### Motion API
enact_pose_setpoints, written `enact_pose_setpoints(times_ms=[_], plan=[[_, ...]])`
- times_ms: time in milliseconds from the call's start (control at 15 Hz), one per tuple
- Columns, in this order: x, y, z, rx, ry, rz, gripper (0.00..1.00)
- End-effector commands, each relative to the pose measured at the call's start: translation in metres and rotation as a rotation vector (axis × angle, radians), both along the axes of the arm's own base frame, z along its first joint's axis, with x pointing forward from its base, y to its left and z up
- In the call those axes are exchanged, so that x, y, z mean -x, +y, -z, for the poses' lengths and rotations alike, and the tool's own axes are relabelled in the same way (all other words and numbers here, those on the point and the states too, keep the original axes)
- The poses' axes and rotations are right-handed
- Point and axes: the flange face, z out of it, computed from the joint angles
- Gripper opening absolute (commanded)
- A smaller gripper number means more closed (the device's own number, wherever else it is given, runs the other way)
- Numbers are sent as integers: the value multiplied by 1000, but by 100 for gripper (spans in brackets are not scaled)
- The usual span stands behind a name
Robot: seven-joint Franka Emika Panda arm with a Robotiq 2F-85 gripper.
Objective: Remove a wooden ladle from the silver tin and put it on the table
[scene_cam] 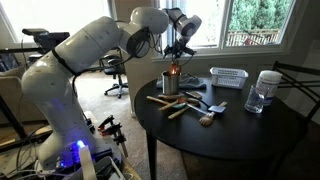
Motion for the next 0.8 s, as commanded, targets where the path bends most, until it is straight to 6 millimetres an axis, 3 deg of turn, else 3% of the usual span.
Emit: enact_pose_setpoints(times_ms=[0,733], plan=[[3,-17,2,13,57,17,100],[-10,-40,-20,157,-58,94,100]])
